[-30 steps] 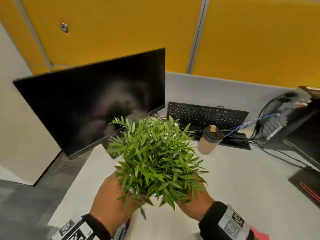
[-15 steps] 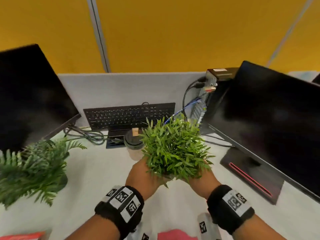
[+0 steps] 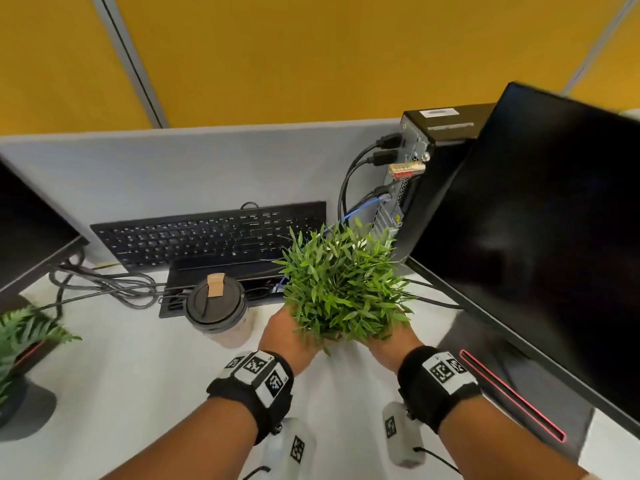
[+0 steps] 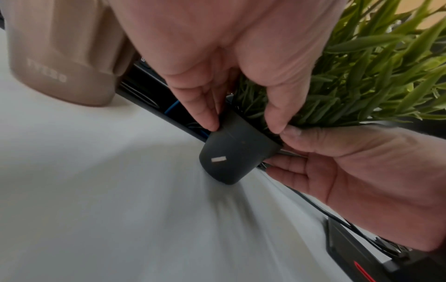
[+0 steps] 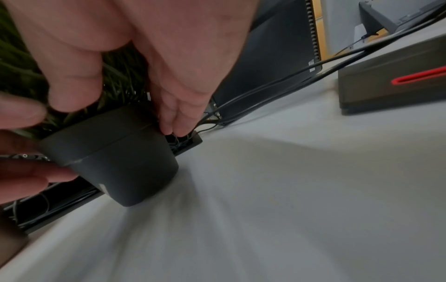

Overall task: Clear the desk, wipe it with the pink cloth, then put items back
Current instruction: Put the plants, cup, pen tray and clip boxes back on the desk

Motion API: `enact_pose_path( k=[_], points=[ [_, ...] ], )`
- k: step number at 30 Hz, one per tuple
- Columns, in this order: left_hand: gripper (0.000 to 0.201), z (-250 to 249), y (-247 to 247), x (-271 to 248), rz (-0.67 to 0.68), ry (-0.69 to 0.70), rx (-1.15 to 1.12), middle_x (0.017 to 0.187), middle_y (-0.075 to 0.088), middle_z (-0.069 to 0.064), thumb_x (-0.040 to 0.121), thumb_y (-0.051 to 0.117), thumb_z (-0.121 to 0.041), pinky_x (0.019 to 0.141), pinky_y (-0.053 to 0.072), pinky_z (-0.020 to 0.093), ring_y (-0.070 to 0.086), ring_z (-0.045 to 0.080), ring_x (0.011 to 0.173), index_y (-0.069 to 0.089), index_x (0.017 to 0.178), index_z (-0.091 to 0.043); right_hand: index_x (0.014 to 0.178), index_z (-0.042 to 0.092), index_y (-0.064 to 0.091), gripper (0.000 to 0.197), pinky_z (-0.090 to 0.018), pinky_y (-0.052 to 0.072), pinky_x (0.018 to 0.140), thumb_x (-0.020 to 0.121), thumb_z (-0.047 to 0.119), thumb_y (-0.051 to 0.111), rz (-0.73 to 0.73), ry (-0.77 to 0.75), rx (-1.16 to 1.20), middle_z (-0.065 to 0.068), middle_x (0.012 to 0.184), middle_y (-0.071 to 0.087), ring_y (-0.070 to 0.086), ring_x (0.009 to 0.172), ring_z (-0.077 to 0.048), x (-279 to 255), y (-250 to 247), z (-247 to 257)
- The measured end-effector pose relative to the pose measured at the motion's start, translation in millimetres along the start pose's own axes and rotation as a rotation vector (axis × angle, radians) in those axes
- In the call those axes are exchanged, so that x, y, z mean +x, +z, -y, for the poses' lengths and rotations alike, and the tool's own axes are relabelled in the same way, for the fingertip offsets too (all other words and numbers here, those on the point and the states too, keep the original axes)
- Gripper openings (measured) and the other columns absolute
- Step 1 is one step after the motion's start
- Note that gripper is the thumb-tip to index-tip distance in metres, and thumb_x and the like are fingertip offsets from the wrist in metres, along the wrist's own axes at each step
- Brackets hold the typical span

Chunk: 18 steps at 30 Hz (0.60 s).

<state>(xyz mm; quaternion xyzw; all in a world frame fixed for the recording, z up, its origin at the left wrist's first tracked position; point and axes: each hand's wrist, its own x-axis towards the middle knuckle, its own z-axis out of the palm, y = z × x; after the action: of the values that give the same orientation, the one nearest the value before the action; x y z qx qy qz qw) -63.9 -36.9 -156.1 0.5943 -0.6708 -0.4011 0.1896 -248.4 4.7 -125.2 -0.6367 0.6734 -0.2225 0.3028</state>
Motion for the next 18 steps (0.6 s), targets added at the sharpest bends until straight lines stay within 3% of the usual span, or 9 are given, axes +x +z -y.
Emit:
enact_pose_path(
  k=[1, 4, 6, 8, 10, 12, 14, 16, 18],
  points=[
    [0.051, 3.5, 2.2, 2.7, -0.004, -0.004, 0.020, 0.098, 0.071, -0.010, 0.067, 0.082, -0.022, 0.084, 0.058, 0.034, 0.070, 0.014, 0.089, 0.057, 0.110, -0.029, 0.108, 0.009, 0.071, 0.020, 0.003, 0.034, 0.077, 0.091, 0.015, 0.063, 0.007, 0.008, -0.009, 0.003, 0.104, 0.065, 0.051, 0.094, -0.007, 0.8, 0.8, -1.0],
    [0.054, 4.1, 1.8, 6.7, 0.008, -0.045, 0.047, 0.097, 0.068, -0.013, 0.071, 0.080, -0.016, 0.087, 0.057, 0.032, 0.068, 0.013, 0.090, 0.056, 0.119, -0.026, 0.114, 0.009, 0.068, 0.025, -0.020, 0.037, 0.096, 0.095, 0.020, 0.056, 0.050, 0.039, -0.080, -0.007, 0.120, 0.066, 0.055, 0.112, -0.021, 3.7, 5.1, -1.6],
    [0.057, 7.3, 1.6, 9.3, 0.031, -0.035, 0.061, 0.117, 0.067, 0.000, 0.078, 0.073, -0.013, 0.099, 0.048, 0.029, 0.064, 0.023, 0.110, 0.051, 0.128, -0.024, 0.118, 0.009, 0.066, 0.031, -0.024, 0.036, 0.102, 0.097, 0.025, 0.051, 0.078, 0.055, -0.100, -0.008, 0.124, 0.064, 0.052, 0.121, -0.023, 5.6, 6.2, 2.0],
    [0.055, 5.9, -0.7, 6.9, 0.085, -0.080, 0.118, 0.135, 0.055, 0.012, 0.086, 0.064, -0.008, 0.100, 0.032, 0.019, 0.051, 0.026, 0.127, 0.045, 0.137, -0.009, 0.121, 0.009, 0.065, 0.038, -0.027, 0.033, 0.107, 0.097, 0.031, 0.046, 0.101, 0.073, -0.104, -0.008, 0.128, 0.062, 0.050, 0.125, -0.023, 8.4, 7.7, 4.9],
    [0.056, 4.0, -1.4, 9.3, 0.107, -0.091, 0.068, 0.132, 0.057, 0.004, 0.081, 0.069, -0.015, 0.104, 0.036, 0.020, 0.053, 0.026, 0.126, 0.049, 0.133, -0.017, 0.127, 0.011, 0.061, 0.036, -0.028, 0.031, 0.110, 0.099, 0.028, 0.046, 0.126, 0.106, -0.141, -0.007, 0.133, 0.059, 0.046, 0.129, -0.022, 8.7, 10.3, 4.2],
    [0.064, 9.8, 0.4, 14.8, 0.059, -0.084, -0.040, 0.117, 0.067, -0.006, 0.065, 0.076, -0.033, 0.098, 0.052, 0.036, 0.065, 0.020, 0.110, 0.052, 0.125, -0.027, 0.130, 0.010, 0.057, 0.042, -0.029, 0.033, 0.108, 0.097, 0.034, 0.047, 0.144, 0.170, -0.151, -0.010, 0.135, 0.056, 0.046, 0.130, -0.026, 6.4, 13.2, 2.7],
    [0.071, 20.0, 2.1, 16.7, 0.062, -0.042, -0.082, 0.109, 0.069, -0.009, 0.058, 0.075, -0.043, 0.091, 0.056, 0.039, 0.067, 0.015, 0.102, 0.053, 0.123, -0.026, 0.116, 0.004, 0.066, 0.056, -0.034, 0.043, 0.100, 0.086, 0.046, 0.046, 0.061, 0.157, -0.037, -0.017, 0.117, 0.065, 0.057, 0.115, -0.031, 2.6, 16.8, 3.0],
    [0.069, 4.9, -5.7, 2.5, 0.053, -0.042, -0.095, 0.108, 0.069, -0.010, 0.060, 0.078, -0.036, 0.088, 0.057, 0.037, 0.067, 0.016, 0.100, 0.051, 0.124, -0.031, 0.092, 0.013, 0.072, 0.019, -0.026, 0.050, 0.082, 0.082, 0.028, 0.068, -0.113, 0.160, 0.150, -0.005, 0.092, 0.071, 0.065, 0.091, -0.025, -0.6, 19.5, -2.4],
    [0.071, -4.7, -14.4, -16.3, 0.038, -0.062, -0.068, 0.111, 0.066, -0.008, 0.064, 0.075, -0.028, 0.086, 0.057, 0.036, 0.064, 0.017, 0.100, 0.045, 0.128, -0.035, 0.090, 0.026, 0.066, 0.031, -0.015, 0.050, 0.075, 0.072, 0.005, 0.082, -0.156, 0.194, 0.214, 0.004, 0.093, 0.069, 0.065, 0.088, -0.016, -7.6, 19.4, -13.8]
  ],
)
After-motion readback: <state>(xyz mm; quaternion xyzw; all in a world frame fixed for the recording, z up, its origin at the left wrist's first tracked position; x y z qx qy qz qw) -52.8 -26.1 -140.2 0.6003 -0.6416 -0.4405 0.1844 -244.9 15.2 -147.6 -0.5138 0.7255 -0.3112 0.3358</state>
